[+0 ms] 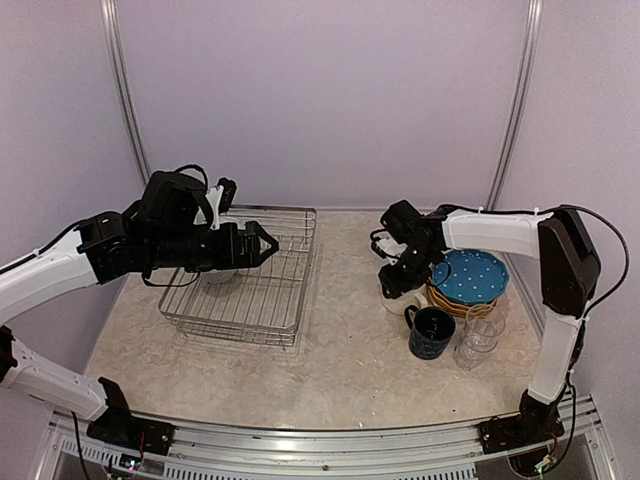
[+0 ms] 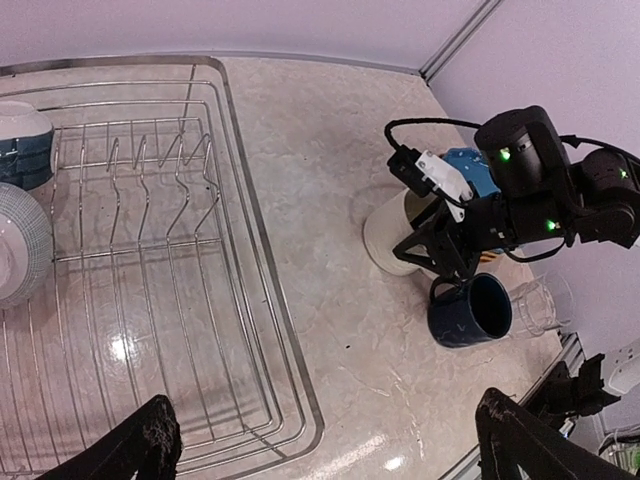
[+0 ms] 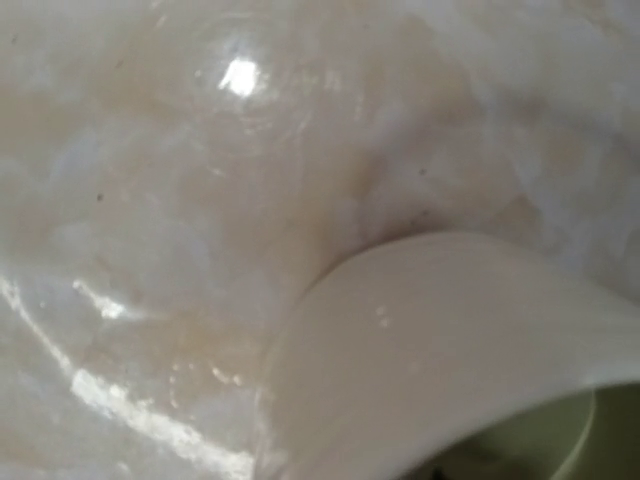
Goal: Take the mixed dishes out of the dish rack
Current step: Place the cup at the center of the board, then grab the bowl from the dish rack.
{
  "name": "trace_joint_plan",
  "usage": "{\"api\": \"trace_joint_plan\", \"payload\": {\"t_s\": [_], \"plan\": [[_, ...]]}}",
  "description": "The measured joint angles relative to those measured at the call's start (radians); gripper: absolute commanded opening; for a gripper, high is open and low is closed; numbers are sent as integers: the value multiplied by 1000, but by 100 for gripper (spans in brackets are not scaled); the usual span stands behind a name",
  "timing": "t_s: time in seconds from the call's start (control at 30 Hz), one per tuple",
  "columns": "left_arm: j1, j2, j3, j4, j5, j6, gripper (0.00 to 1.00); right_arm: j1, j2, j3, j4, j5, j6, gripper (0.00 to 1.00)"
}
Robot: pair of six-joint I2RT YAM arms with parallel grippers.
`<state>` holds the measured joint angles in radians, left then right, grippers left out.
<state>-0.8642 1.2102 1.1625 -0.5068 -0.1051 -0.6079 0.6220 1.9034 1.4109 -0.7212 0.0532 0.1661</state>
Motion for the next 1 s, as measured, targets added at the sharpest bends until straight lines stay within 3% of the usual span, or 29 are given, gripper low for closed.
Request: {"api": "trace_joint_plan", "payload": {"t_s": [0.2, 0.53, 0.8, 1.0], "plan": [[83, 38, 0, -27, 33, -44, 99, 0, -78, -5, -2, -16, 0, 80], [265, 128, 39, -138, 53, -66, 98, 0, -374, -130, 108, -61, 14, 91], [357, 384, 229, -294, -30, -18, 83, -1, -465, -231, 147, -68, 31, 95], [430, 556, 410, -407, -65, 34, 63, -3, -497, -254, 151, -68, 33, 95]]}}
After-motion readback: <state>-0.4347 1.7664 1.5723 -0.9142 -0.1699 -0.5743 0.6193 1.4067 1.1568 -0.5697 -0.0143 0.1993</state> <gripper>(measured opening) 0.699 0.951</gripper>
